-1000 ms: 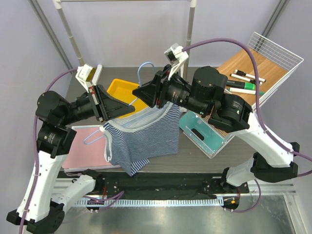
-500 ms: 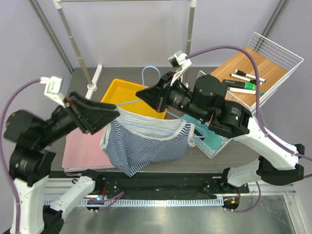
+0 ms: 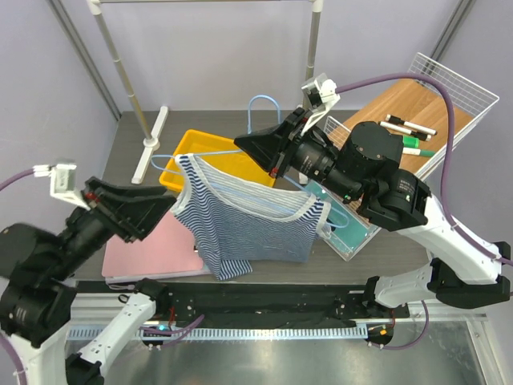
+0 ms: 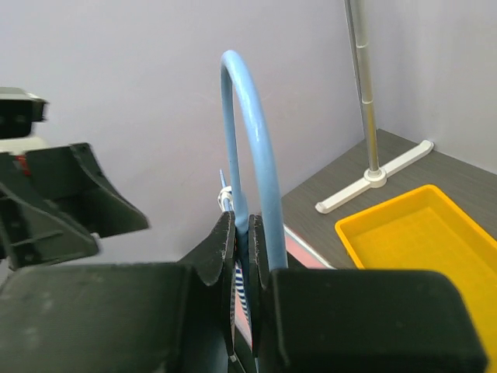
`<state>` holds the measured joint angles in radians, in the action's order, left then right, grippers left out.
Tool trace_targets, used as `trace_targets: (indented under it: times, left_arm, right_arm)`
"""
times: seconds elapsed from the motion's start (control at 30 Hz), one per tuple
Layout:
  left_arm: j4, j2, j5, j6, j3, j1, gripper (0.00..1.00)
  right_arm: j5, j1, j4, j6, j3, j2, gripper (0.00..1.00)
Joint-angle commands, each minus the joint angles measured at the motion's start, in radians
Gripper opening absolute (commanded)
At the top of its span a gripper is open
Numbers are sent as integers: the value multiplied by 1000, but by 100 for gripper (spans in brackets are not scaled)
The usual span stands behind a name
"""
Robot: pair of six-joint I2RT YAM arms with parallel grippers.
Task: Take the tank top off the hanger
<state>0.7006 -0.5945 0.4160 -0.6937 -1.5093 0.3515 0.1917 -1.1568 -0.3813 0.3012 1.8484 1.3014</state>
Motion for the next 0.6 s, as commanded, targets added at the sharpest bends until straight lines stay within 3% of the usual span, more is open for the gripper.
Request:
trace_targets:
  times: [0.0,0.33,0.57]
  left_arm:
    - [-10,-68,-13,13,38,1,53]
    - [85,-192,-175,85,-31,1,48]
    - [20,-226,-109,68,-9,1,43]
  right_arm:
    - [5,-1,113,-1,31,-25,1]
    - [34,-1,113,-13,38,-16,1]
    - [32,-1,111,-14,46,-7,1]
